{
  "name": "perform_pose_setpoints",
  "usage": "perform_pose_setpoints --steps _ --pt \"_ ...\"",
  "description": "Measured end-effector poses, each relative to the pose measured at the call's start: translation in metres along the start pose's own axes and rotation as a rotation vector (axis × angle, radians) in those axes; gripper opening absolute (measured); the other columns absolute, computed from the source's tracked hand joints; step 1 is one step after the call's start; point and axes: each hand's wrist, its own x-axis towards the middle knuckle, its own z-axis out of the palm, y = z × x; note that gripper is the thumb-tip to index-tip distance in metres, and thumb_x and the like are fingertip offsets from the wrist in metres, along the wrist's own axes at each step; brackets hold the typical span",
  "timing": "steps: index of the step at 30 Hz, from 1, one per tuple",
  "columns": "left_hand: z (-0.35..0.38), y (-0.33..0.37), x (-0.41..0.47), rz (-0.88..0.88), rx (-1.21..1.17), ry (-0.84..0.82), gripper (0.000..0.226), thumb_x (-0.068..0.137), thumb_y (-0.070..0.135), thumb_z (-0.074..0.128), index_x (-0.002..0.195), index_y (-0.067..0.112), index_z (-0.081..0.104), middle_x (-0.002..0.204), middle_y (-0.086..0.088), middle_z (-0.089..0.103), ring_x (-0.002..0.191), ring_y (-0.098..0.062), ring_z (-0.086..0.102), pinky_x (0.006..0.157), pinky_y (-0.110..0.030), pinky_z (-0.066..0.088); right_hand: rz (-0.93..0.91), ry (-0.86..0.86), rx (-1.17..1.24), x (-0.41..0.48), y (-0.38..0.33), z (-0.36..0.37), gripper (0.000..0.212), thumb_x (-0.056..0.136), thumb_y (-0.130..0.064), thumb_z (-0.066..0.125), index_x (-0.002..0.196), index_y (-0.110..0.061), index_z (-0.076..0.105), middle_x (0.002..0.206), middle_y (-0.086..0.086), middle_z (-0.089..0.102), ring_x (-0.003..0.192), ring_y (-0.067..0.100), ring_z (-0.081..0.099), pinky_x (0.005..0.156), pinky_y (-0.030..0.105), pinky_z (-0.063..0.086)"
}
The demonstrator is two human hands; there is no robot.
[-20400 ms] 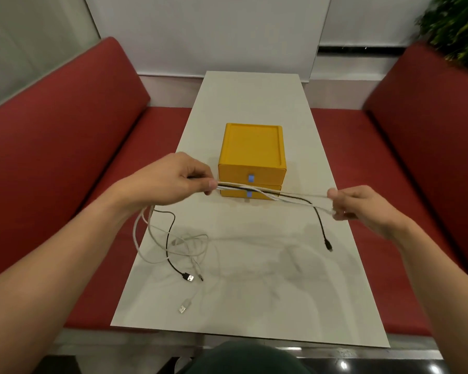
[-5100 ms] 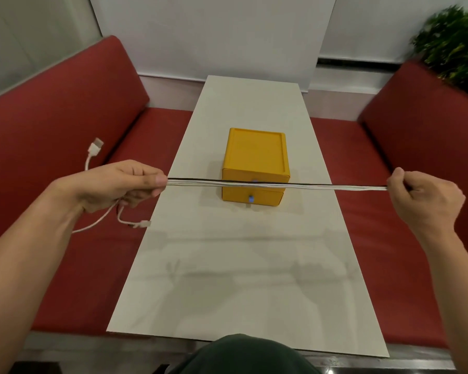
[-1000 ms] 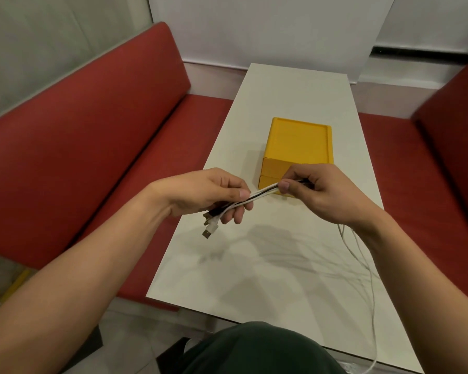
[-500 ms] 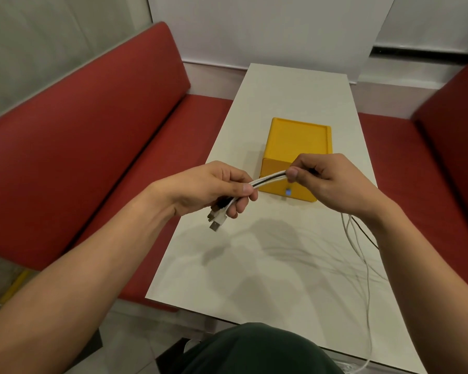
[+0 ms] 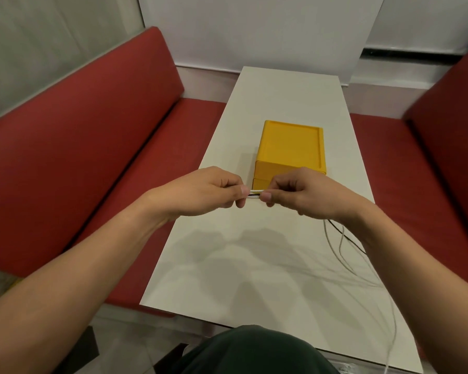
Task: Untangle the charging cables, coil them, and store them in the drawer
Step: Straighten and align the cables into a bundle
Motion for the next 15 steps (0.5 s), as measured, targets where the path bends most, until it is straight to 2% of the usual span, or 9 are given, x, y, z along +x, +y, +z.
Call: perform_pose_setpoints --steps 1,3,6,8,11,12,15 --pt "0.001 -0.001 0.003 -0.001 0.072 0.023 0.038 0.105 0.048 0.051 0.082 0.023 0.069 0.059 0.014 0.05 0.054 -0.004 0.04 0.055 -0.022 0.034 -0.021 0.033 -0.051 0.002 -0.001 0.002 0.029 0.098 -0.047 0.063 0.08 -0.026 0.072 0.055 -0.015 0.051 0.053 0.004 0.043 0.051 0.016 0.033" --pt "0.001 -0.007 0.009 0.035 0.223 0.089 0.039 0.105 0.049 0.049 0.078 0.024 0.063 0.056 0.012 0.049 0.051 -0.006 0.039 0.053 -0.024 0.033 -0.056 0.082 -0.093 0.004 -0.003 0.01 0.028 0.1 -0.044 0.062 0.081 -0.026 0.071 0.055 -0.015 0.053 0.053 0.004 0.045 0.05 0.018 0.033" --pt "-0.016 -0.033 0.011 0.092 0.448 0.224 0.038 0.103 0.053 0.047 0.076 0.027 0.053 0.055 0.011 0.05 0.051 -0.009 0.044 0.056 -0.032 0.035 0.051 -0.047 0.077 -0.003 0.011 0.015 0.028 0.105 -0.041 0.055 0.089 -0.026 0.072 0.061 -0.01 0.055 0.053 0.003 0.046 0.055 0.02 0.039" --pt "-0.028 -0.052 0.009 0.079 0.381 0.267 0.043 0.102 0.054 0.049 0.071 0.025 0.048 0.054 0.01 0.045 0.051 -0.011 0.04 0.057 -0.033 0.034 0.141 -0.048 0.08 -0.006 0.027 0.014 0.033 0.106 -0.044 0.052 0.09 -0.024 0.073 0.066 -0.008 0.058 0.059 0.007 0.051 0.063 0.029 0.044" --pt "-0.026 -0.061 0.01 0.1 0.33 0.261 0.046 0.101 0.052 0.057 0.066 0.024 0.048 0.051 0.009 0.037 0.051 -0.012 0.034 0.054 -0.033 0.03 0.183 0.085 -0.031 -0.002 0.044 0.013 0.035 0.105 -0.045 0.052 0.085 -0.025 0.073 0.083 0.001 0.068 0.083 0.02 0.064 0.081 0.043 0.051" --pt "-0.023 -0.064 0.012 0.096 0.319 0.275 0.045 0.1 0.051 0.059 0.065 0.025 0.048 0.05 0.009 0.036 0.05 -0.012 0.033 0.054 -0.033 0.029 0.168 0.113 -0.021 -0.002 0.041 0.014 0.035 0.105 -0.044 0.053 0.084 -0.025 0.072 0.083 0.003 0.068 0.083 0.02 0.063 0.081 0.043 0.051" --pt "-0.021 -0.077 0.017 0.07 0.232 0.31 0.05 0.097 0.054 0.062 0.064 0.02 0.049 0.053 0.007 0.032 0.052 -0.012 0.028 0.055 -0.033 0.027 0.009 0.099 0.021 -0.016 0.012 0.022 0.034 0.106 -0.038 0.054 0.078 -0.023 0.067 0.069 -0.006 0.061 0.064 0.005 0.051 0.065 0.024 0.041"
